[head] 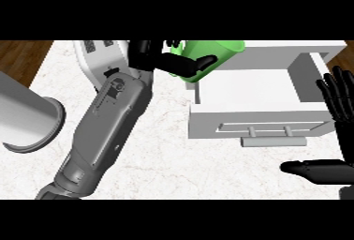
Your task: Pick up the cup, place it into the drawer and close the drawer
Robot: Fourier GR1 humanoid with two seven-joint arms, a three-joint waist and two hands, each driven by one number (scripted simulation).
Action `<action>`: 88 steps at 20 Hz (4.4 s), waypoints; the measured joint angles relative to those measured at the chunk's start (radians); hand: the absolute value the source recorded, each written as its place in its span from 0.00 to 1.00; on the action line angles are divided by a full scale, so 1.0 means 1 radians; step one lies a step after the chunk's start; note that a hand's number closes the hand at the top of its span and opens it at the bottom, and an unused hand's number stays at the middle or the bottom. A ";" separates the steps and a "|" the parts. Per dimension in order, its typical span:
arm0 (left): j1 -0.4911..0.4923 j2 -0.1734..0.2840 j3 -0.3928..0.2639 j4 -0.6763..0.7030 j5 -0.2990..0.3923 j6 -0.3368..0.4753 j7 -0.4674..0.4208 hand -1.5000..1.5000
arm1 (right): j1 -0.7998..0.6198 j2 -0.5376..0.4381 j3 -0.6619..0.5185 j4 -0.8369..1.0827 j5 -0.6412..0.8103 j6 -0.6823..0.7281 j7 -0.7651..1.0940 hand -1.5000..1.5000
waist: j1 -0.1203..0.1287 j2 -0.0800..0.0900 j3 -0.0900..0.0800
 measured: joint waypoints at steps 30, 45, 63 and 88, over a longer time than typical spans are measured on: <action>-0.286 -0.001 -0.478 0.531 0.358 0.211 0.021 0.00 | -0.045 -0.003 0.006 0.060 0.005 0.029 -0.045 0.00 | -0.064 0.015 0.001; -0.269 -0.002 -0.587 0.462 0.444 0.327 -0.058 0.00 | -0.055 -0.010 -0.005 0.036 -0.171 0.127 -0.007 1.00 | -0.057 0.013 0.000; -0.189 0.154 -0.447 0.223 0.481 0.288 0.020 0.00 | 0.059 -0.118 0.106 -0.110 0.146 0.189 0.027 1.00 | 0.031 -0.008 -0.001; 0.385 0.517 -0.292 -0.356 0.512 0.140 0.085 0.00 | -0.319 -0.052 0.411 0.689 0.943 -0.189 -0.164 1.00 | 0.060 0.002 0.000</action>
